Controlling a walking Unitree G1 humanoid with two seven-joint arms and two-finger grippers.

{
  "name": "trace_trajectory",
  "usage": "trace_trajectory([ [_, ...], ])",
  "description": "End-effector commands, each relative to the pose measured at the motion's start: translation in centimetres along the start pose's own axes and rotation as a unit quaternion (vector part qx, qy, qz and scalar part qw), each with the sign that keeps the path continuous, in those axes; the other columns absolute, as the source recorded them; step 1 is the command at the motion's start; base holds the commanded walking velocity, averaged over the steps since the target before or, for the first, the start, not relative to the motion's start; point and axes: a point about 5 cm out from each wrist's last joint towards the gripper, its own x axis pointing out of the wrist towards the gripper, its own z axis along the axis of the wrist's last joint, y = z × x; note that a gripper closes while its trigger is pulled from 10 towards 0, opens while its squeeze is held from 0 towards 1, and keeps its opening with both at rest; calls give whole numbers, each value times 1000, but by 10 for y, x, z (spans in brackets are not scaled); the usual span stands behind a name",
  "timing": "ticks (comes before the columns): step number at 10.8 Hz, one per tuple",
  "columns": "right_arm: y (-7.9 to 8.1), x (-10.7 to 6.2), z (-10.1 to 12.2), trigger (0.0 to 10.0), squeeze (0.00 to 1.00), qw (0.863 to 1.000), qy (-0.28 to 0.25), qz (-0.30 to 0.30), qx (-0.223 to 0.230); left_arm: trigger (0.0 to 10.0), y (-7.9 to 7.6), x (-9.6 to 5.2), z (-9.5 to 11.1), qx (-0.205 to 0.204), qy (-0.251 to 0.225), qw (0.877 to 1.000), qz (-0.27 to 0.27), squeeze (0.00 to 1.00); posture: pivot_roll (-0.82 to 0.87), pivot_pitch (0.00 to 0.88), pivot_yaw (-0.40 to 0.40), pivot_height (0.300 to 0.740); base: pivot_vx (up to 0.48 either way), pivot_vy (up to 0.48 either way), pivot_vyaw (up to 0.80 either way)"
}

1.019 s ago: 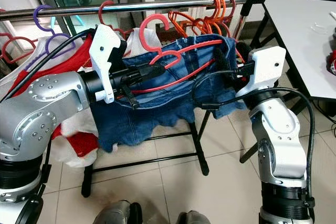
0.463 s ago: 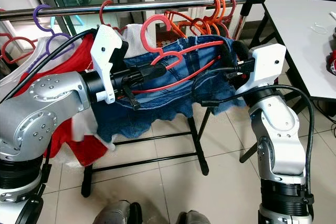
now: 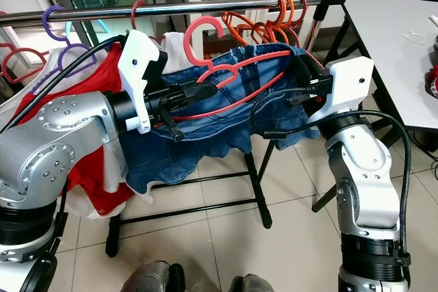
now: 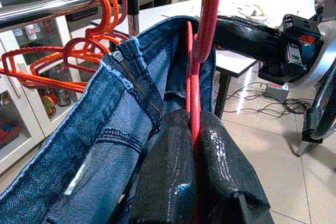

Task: Hang hanger

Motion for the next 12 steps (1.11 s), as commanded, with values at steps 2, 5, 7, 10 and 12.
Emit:
trace_trajectory([
  [2,-2,-1,2,0,0,1000,-2,-2,-6,0,-1,-1,16,22,-29,999,-1,0,26,50,7,740,0,0,0],
  [5,4,-2,7,0,0,1000,-18,14,8,0,5,2,18,24,-34,999,19,0,23,53,6,740,0,0,0],
  [7,15,-5,13,0,0,998,-34,49,22,0,9,6,19,25,-34,998,35,0,20,52,8,740,0,0,0],
  [10,26,-13,17,0,0,996,-42,76,33,0,21,7,16,33,-22,996,79,0,18,52,13,740,0,0,0],
  [12,24,-18,14,0,0,997,-29,67,23,0,25,7,18,52,-17,995,86,0,19,51,16,740,0,0,0],
])
